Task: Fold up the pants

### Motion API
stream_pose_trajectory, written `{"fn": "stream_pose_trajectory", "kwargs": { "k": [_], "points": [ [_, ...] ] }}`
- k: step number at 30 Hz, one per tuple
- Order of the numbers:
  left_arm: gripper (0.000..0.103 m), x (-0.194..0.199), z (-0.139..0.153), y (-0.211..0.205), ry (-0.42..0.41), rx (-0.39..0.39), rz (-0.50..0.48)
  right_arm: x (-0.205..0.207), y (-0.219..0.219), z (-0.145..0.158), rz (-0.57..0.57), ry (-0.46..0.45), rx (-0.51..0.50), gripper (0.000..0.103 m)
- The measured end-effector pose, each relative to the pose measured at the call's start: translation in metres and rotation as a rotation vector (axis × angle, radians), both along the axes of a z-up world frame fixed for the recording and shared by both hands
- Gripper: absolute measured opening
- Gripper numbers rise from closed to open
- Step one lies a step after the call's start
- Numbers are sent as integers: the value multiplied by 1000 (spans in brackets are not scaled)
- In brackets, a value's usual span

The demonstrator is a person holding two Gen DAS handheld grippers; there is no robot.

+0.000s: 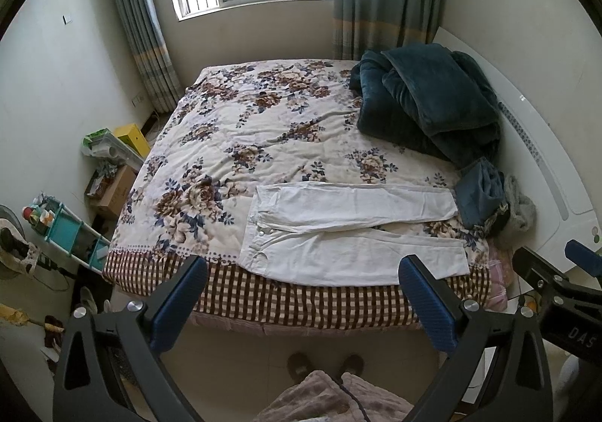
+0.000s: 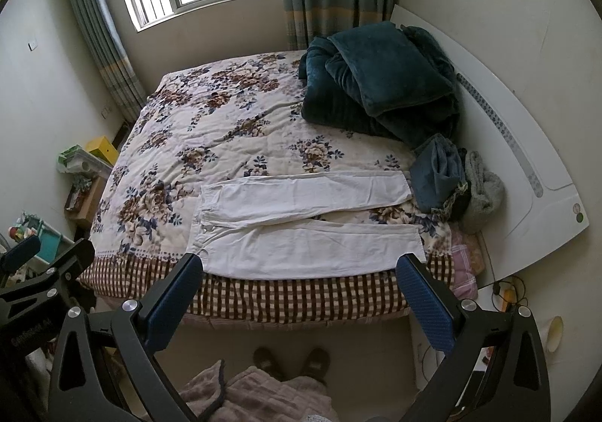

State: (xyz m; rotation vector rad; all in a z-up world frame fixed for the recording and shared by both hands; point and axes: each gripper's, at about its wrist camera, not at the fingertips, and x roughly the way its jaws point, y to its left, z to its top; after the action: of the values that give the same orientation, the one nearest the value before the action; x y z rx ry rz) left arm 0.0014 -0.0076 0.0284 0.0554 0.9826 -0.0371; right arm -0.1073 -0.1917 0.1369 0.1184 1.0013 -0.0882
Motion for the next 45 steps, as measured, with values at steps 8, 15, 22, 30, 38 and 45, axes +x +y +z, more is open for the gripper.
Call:
{"fn": "stream_pose_trajectory", "kwargs": {
  "k": [8, 15, 22, 30, 38, 45],
  "points": [
    [103, 1, 3, 0, -2, -1, 1, -3, 0, -4, 0, -3, -1, 103],
    [103, 0, -1, -1, -5, -4, 4, -4, 1, -6, -3, -4, 0, 103],
    [103, 45, -34, 8, -11, -11, 33, 16, 6, -29, -48, 1, 14, 103],
    [103, 115, -96, 17, 21, 8, 42, 78, 7, -89, -144, -8, 15, 103],
    [103, 198, -178, -9, 126, 27, 53, 173, -27, -172, -179, 89, -14, 103],
    [103, 280, -250, -35, 200, 59, 117, 294, -78, -271, -153, 180, 31, 103]
  ]
}}
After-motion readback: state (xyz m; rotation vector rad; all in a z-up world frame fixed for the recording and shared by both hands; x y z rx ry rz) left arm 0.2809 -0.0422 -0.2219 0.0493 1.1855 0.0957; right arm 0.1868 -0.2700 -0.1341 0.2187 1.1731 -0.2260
